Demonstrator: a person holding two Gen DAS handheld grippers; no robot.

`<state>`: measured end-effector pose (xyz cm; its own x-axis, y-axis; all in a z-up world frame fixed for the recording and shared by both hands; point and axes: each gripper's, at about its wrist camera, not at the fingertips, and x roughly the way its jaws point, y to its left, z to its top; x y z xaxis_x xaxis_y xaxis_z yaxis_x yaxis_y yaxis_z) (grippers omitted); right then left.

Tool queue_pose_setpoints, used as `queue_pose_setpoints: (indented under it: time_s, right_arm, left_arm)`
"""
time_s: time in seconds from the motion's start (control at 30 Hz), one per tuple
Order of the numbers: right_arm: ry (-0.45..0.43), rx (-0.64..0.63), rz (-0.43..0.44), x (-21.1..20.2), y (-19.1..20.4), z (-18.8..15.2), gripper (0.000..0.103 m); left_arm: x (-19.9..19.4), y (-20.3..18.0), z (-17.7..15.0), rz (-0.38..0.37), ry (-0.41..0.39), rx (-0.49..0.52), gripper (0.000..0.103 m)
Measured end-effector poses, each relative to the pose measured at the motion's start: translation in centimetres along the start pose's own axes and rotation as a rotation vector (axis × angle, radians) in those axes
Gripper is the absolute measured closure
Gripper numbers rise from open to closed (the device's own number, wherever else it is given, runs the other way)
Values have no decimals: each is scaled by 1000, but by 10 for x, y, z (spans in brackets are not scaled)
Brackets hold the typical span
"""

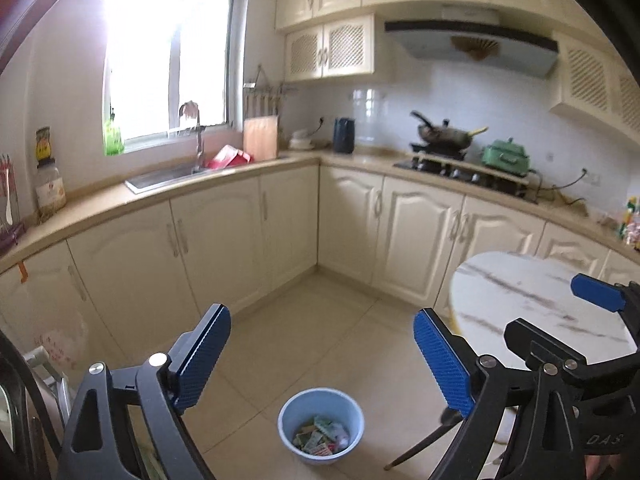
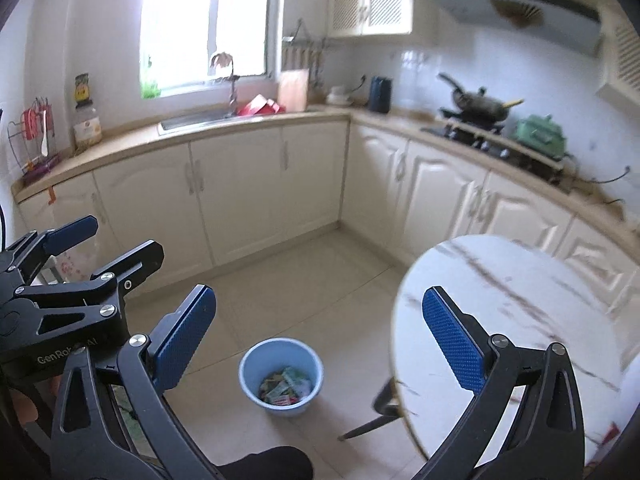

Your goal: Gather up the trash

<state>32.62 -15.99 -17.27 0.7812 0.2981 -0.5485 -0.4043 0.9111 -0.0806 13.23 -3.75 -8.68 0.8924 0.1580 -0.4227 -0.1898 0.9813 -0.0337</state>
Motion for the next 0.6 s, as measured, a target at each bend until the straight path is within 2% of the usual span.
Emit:
queue_pose_setpoints:
  time_s: [0.03,0.33,0.6]
  right_arm:
    - [-18,2,-14,-12,-3,2,0]
    - [-187,6,-136,-122,-23,17,0]
    - [-336,4,-239,-198,-19,19,0]
  left_arm:
    - [-15,10,-3,-8,-16,2,11]
    - [-139,0,-31,-56,-196,27,4]
    - [-236,1,-78,-53,-368,43,1]
